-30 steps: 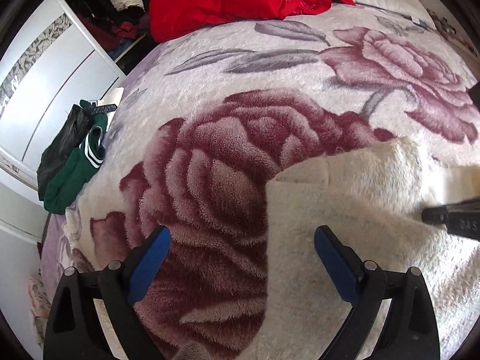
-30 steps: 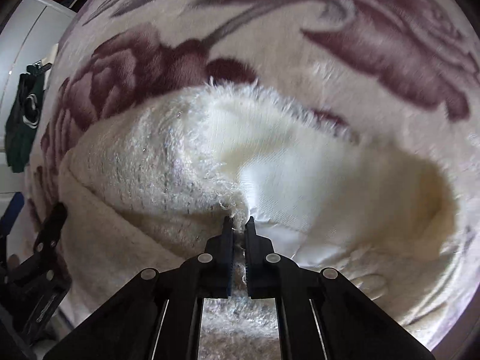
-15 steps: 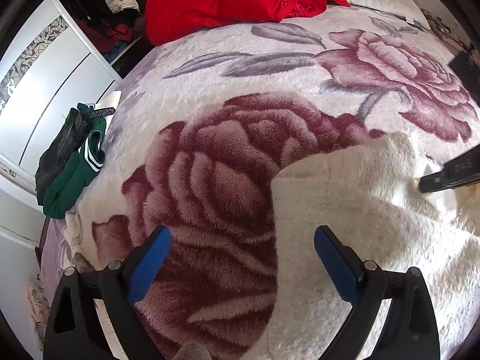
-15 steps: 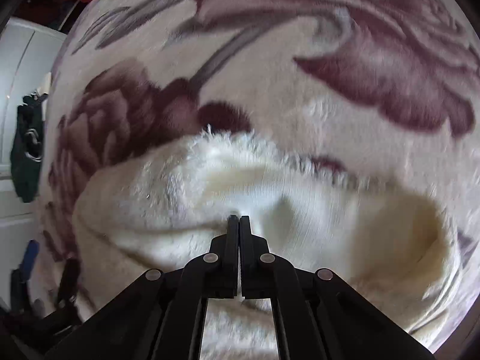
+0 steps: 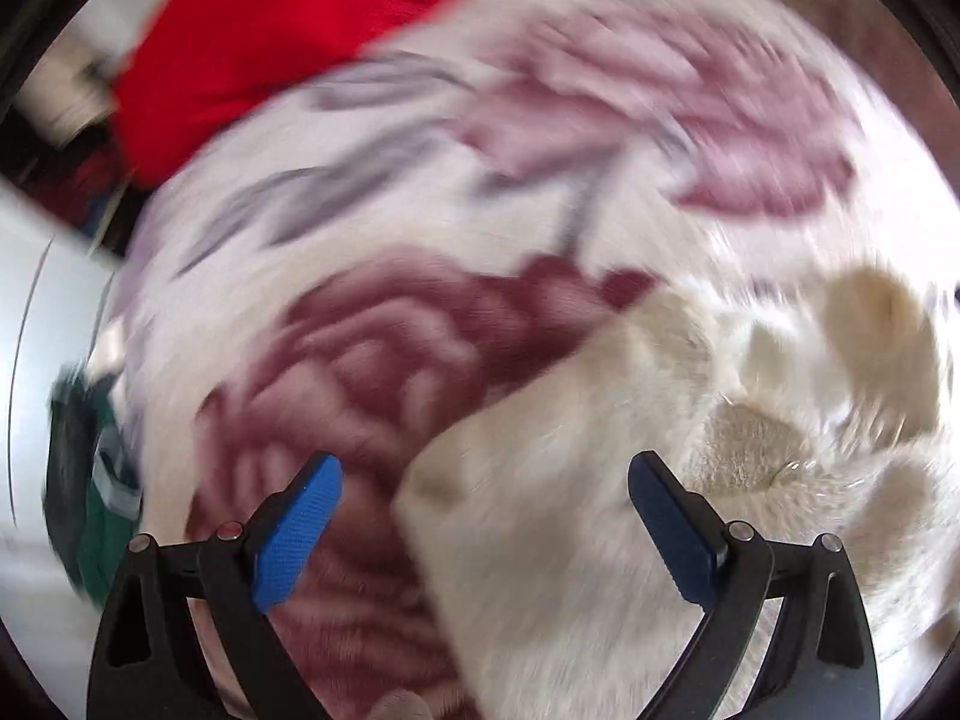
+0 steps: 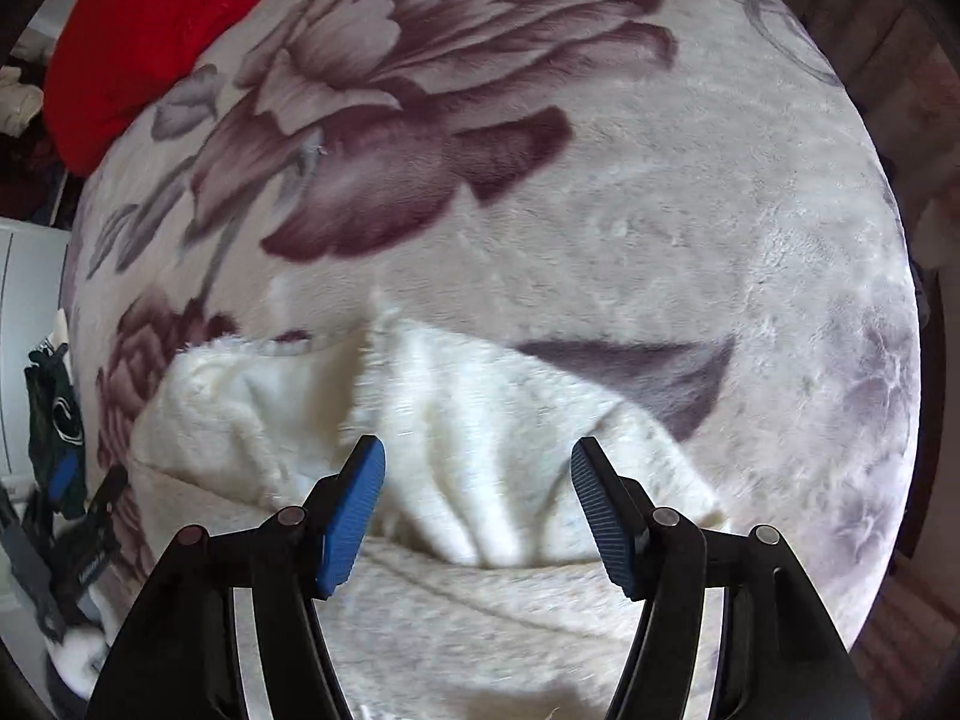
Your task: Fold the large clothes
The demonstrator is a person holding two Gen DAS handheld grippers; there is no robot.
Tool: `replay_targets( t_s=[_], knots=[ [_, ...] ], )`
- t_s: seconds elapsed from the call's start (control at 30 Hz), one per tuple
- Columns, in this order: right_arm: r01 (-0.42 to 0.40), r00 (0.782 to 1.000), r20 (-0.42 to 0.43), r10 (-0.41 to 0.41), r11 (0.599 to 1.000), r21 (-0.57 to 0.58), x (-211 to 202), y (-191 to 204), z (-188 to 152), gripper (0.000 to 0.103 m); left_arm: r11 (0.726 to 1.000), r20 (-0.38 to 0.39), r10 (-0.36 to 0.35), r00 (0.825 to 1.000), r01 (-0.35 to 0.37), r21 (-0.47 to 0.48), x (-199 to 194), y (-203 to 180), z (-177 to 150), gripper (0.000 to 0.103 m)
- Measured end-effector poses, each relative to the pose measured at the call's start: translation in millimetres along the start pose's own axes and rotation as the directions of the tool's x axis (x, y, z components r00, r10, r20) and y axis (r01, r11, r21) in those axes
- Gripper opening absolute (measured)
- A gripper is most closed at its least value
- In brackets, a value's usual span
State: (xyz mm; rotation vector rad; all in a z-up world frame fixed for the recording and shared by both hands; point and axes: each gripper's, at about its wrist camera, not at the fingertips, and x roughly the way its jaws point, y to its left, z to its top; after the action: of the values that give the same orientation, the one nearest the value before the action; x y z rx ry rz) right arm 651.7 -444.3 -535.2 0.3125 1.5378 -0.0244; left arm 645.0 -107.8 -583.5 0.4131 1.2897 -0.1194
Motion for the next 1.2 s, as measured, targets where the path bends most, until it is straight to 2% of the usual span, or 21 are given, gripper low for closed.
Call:
replay_targets(
  t_s=[0.03,0.13,0.17,0.2,0.27,0.3,0.33,0.37,0.4,0.43,0.47,0.57,0.63,0.67,0.7,0.73,0.77,0.87,1.0,1.1,1.2],
  knots=[
    [0.02,1.0,-0.01,-0.02,1.0,-0.009,15.9,16.4,1.4,0.067,0.998,-0.05,-0.006,0.999,0.009,0.057,18.6,-8.7,6.9,0.097],
    [0.111,0.992,-0.051,-0.115,0.991,-0.081,45.7,13.4,17.2,0.067,0.981,-0.126,0.032,0.992,-0.007,0.193,57.6,-25.1,15.2,0.098],
    [0.142,0.987,-0.063,-0.149,0.985,-0.097,56.7,12.2,22.0,0.067,0.976,-0.132,0.023,0.991,0.006,0.216,64.1,-27.7,16.5,0.099],
    [0.139,0.987,-0.068,-0.147,0.985,-0.102,66.4,11.4,27.5,0.067,0.972,-0.128,0.008,0.992,0.022,0.234,68.2,-29.0,18.2,0.099],
    [0.083,0.989,-0.111,-0.096,0.989,-0.12,83.8,13.5,35.5,0.067,0.968,-0.107,-0.024,0.994,0.05,0.245,66.5,-27.9,19.7,0.095],
    [0.075,0.987,-0.132,-0.094,0.987,-0.14,91.1,15.3,38.1,0.067,0.966,-0.1,-0.037,0.994,0.061,0.25,64.1,-27.1,19.7,0.089],
    [0.073,0.984,-0.146,-0.098,0.984,-0.164,95.3,16.4,40.1,0.067,0.962,-0.088,-0.08,0.993,0.1,0.253,60.4,-26.9,18.3,0.065],
    [0.072,0.983,-0.156,-0.1,0.982,-0.173,96.4,16.0,42.3,0.067,0.957,-0.086,-0.119,0.989,0.138,0.255,57.1,-28.0,16.3,0.05],
    [0.064,0.982,-0.164,-0.093,0.983,-0.171,94.2,14.5,43.8,0.067,0.955,-0.063,-0.112,0.992,0.125,0.268,52.1,-30.4,12.7,0.045],
    [0.051,0.985,-0.156,-0.079,0.983,-0.174,88.6,12.8,44.6,0.067,0.953,-0.054,-0.112,0.992,0.123,0.278,49.8,-32.4,10.6,0.033],
    [0.034,0.988,-0.143,-0.06,0.983,-0.182,86.8,16.9,47.6,0.067,0.95,-0.047,-0.118,0.992,0.126,0.284,47.7,-33.8,8.2,0.027],
    [-0.016,0.989,-0.145,-0.017,0.975,-0.22,88.9,18.3,48.6,0.067,0.955,-0.026,-0.127,0.992,0.13,0.268,41.5,-31.6,4.5,0.018],
    [0.011,0.984,-0.165,-0.062,0.954,-0.299,100.6,23.7,39.1,0.065,0.961,-0.014,-0.141,0.99,0.14,0.237,34.6,-27.6,3.5,0.015],
    [0.029,0.985,-0.152,-0.08,0.949,-0.314,100.9,26.5,36.3,0.056,0.964,-0.004,-0.144,0.99,0.141,0.228,29.3,-25.1,3.3,0.014],
    [0.036,0.987,-0.141,-0.082,0.953,-0.302,97.3,27.9,35.3,0.03,0.966,0.011,-0.143,0.99,0.137,0.221,23.9,-23.0,2.5,0.013],
    [0.03,0.99,-0.125,-0.067,0.961,-0.276,89.7,26.8,35.0,0.02,0.968,0.033,-0.143,0.989,0.134,0.21,16.0,-22.2,0.4,0.013],
    [0.011,0.994,-0.107,-0.039,0.967,-0.254,81.4,25.7,33.1,0.016,0.971,0.052,-0.146,0.988,0.133,0.198,8.6,-20.9,-1.8,0.012],
    [-0.004,1.0,-0.026,-0.002,0.975,-0.224,47.7,20.5,16.0,0.013,0.982,0.135,-0.163,0.977,0.149,0.113,-26.4,-10.6,-15.4,0.012],
    [-0.024,0.996,0.084,0.04,0.983,-0.185,-11.2,17.3,-24.6,0.011,0.984,0.254,-0.174,0.951,0.181,-0.003,-82.3,0.2,-42.6,0.011],
    [-0.038,0.985,0.161,0.068,0.982,-0.184,-56.1,19.2,-72.9,0.011,0.978,0.317,-0.174,0.932,0.201,-0.052,-127.3,2.7,-80.9,0.011],
    [-0.077,0.973,0.2,0.111,0.983,-0.166,-97.2,10.7,-135.8,0.01,0.969,0.336,-0.192,0.922,0.232,-0.083,-155.9,2.2,-119.7,0.011]
  ],
)
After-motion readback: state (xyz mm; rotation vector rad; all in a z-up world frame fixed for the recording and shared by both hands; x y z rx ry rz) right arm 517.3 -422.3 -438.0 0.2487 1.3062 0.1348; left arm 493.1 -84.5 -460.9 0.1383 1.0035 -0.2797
